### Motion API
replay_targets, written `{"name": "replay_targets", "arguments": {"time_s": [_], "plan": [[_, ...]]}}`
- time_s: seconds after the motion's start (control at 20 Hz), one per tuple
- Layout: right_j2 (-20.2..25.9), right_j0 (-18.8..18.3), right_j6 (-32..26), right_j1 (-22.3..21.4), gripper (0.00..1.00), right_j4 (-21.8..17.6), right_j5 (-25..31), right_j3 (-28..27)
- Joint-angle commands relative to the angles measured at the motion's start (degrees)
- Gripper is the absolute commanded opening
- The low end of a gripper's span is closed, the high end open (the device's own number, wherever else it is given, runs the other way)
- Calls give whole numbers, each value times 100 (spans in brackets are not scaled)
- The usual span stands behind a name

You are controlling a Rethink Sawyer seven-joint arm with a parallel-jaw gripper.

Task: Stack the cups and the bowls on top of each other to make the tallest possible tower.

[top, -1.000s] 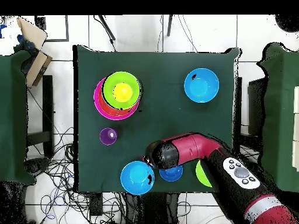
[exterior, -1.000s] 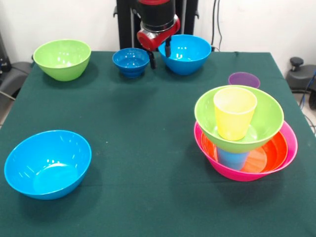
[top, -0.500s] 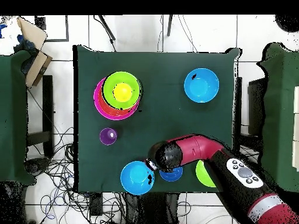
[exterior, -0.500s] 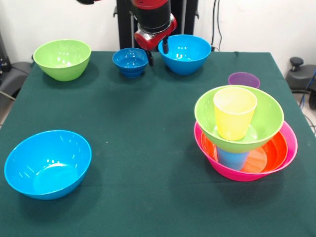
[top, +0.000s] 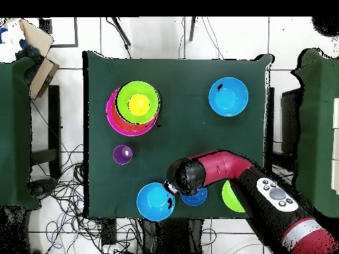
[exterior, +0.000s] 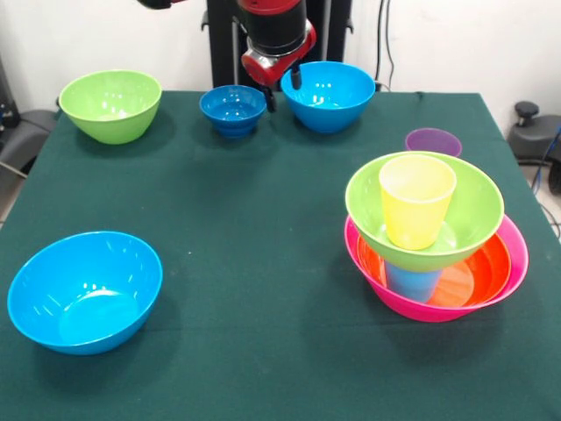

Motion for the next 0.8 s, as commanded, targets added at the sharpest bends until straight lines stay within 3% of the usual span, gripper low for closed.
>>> {"name": "replay_targets", "arguments": {"time_s": [0.05,0.8], "plan": [[323,123,-1212,426,100,-431,329,-522],[254,-59,-952,581,100,-778,-129,-312]]}}
